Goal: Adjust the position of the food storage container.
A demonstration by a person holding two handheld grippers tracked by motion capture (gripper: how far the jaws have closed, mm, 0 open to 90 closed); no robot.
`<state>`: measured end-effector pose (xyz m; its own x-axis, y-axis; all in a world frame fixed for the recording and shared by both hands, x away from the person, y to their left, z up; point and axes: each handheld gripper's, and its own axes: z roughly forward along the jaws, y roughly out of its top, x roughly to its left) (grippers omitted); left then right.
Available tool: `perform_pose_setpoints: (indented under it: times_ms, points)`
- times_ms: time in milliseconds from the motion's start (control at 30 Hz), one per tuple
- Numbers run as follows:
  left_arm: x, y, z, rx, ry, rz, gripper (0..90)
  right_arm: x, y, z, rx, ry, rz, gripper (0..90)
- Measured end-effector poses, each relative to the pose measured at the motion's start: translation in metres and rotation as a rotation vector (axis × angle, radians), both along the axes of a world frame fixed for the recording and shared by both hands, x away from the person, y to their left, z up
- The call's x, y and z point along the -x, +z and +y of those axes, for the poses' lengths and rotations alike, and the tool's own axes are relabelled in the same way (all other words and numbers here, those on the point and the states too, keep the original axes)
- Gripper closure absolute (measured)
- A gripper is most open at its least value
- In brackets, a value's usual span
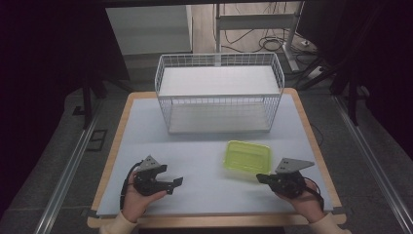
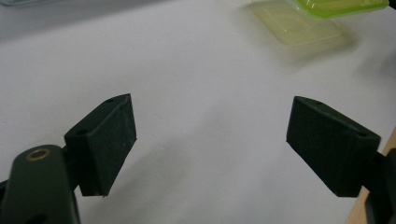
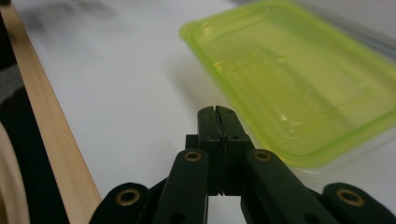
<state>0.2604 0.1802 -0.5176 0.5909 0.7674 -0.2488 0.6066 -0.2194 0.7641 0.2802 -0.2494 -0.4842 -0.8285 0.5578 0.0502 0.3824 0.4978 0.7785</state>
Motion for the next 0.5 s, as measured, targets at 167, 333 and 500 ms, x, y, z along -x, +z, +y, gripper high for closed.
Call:
perform_pose_setpoints:
  times_ms: [167,333,500]
  points:
    - [0.001,0.0,-0.001,-0.003,-0.009,0.0,15.5,-0.003,-0.013,0.01,0.081,0.011,0.027,90.0]
    - [0.0,-0.001,-0.001,-0.002,-0.01,0.004,15.5,-0.007,-0.017,0.007,0.092,-0.016,0.044,90.0]
    - [0.0,-0.002,-0.001,-0.006,-0.01,0.006,15.5,-0.009,-0.018,0.004,0.105,-0.033,0.044,90.0]
